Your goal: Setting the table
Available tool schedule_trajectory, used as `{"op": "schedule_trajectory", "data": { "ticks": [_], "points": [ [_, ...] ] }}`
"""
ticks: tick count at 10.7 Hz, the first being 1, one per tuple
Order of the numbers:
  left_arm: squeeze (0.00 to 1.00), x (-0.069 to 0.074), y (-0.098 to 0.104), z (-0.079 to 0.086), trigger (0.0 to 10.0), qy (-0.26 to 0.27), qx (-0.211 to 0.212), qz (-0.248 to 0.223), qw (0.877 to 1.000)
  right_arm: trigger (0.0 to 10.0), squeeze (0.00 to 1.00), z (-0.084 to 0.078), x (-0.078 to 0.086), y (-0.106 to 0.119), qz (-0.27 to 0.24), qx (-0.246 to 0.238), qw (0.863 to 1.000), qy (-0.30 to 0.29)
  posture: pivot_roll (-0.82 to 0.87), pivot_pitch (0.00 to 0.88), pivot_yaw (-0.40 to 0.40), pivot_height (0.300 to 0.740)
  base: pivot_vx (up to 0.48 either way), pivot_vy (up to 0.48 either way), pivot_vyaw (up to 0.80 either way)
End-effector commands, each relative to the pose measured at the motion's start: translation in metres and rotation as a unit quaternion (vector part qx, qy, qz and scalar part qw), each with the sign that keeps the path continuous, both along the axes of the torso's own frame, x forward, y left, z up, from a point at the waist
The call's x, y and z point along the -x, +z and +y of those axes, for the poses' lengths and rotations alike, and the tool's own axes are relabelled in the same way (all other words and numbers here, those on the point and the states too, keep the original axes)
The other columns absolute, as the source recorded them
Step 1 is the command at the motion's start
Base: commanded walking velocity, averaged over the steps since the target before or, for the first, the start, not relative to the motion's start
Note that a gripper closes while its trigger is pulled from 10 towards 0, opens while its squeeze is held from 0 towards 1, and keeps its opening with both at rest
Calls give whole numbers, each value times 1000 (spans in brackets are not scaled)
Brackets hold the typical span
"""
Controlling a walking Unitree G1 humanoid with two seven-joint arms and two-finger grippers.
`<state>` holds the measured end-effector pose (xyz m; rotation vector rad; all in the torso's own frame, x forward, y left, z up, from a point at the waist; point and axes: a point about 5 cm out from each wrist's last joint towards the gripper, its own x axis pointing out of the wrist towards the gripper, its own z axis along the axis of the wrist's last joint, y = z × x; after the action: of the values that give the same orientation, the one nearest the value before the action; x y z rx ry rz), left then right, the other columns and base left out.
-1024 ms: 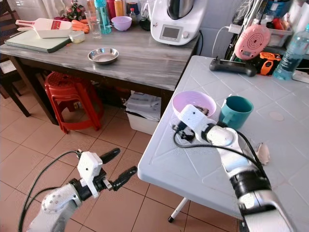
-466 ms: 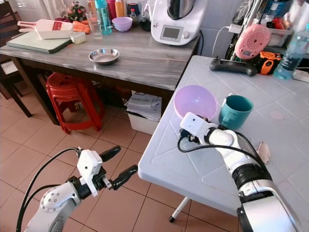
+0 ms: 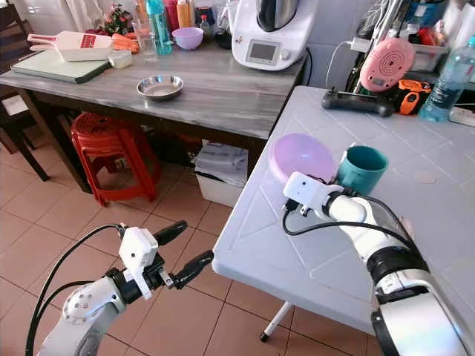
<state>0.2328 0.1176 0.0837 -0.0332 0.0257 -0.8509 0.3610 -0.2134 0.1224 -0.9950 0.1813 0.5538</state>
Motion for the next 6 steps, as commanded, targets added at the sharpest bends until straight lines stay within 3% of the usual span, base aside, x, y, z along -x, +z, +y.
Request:
{"op": "schedule_trajectory", "data": {
  "ticks": [1,6],
  "points": [
    [0,-1,3,-2,10000,-6,-3,-5,1000,0,0,-4,-2,5,-8,15,1000,3,23,7,30,740,0,0,0],
    [0,-3,4,-3,10000,-8,-3,-9,1000,0,0,2,-1,7,-24,19,999,32,24,0,26,740,0,0,0]
  ]
}}
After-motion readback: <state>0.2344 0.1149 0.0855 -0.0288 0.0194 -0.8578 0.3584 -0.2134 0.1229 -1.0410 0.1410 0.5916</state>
